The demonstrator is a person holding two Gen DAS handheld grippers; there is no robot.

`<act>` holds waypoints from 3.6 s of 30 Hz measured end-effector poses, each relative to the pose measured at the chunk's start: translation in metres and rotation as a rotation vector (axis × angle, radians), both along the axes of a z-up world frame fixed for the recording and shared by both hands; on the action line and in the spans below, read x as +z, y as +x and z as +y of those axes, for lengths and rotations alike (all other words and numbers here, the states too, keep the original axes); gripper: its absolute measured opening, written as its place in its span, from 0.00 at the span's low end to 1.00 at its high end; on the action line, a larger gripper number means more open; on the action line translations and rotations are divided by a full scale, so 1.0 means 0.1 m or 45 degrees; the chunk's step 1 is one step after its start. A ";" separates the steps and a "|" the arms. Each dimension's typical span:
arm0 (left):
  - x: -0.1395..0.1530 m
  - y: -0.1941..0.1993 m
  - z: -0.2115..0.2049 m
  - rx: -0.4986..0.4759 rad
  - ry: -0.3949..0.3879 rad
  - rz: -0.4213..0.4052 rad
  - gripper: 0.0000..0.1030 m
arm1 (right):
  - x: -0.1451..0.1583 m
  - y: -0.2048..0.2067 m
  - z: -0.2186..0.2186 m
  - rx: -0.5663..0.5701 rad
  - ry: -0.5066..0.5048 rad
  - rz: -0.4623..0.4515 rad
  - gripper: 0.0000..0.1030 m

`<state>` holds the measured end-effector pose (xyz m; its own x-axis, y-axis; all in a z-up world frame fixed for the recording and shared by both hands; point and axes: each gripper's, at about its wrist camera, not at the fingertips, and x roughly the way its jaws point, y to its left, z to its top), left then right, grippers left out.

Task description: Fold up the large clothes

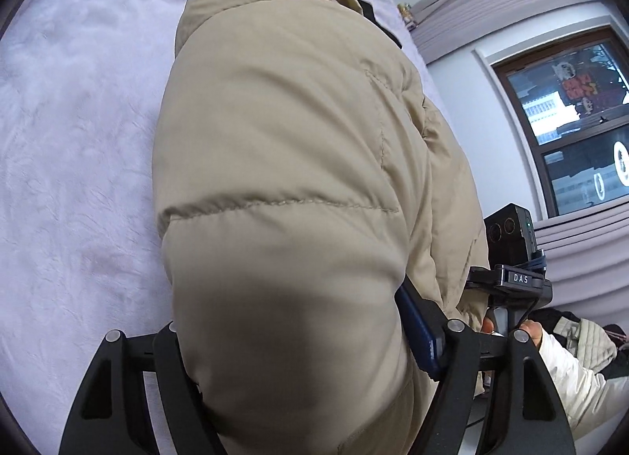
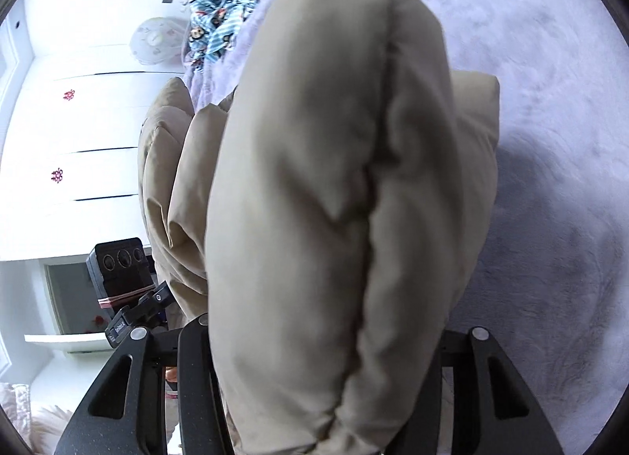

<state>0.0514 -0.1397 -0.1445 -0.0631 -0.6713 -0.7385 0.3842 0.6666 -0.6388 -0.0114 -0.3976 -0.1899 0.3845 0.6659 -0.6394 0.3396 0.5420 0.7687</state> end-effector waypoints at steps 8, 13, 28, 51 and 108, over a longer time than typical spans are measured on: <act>0.22 0.54 1.03 0.031 -0.030 -0.050 0.75 | 0.17 0.55 0.94 0.004 -0.060 -0.058 0.52; 0.23 1.05 1.96 0.093 0.021 -0.083 0.75 | 0.01 1.15 1.72 0.038 -0.041 -0.080 0.52; -0.58 1.58 3.20 0.344 0.199 0.003 0.81 | -0.42 2.03 2.53 0.135 -0.208 0.111 0.57; -0.19 2.23 1.89 0.136 0.472 -0.517 0.69 | -0.10 1.22 3.61 0.451 -0.709 0.065 0.10; 0.66 0.05 2.99 0.332 0.836 -0.415 1.00 | 0.20 0.48 3.62 0.171 -0.675 0.212 0.09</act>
<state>0.0559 0.1598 -0.0781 0.3250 -0.0530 -0.9442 0.2635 0.9640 0.0366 0.0369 -0.0358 -0.1702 0.1842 0.2738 -0.9440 0.3342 0.8858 0.3221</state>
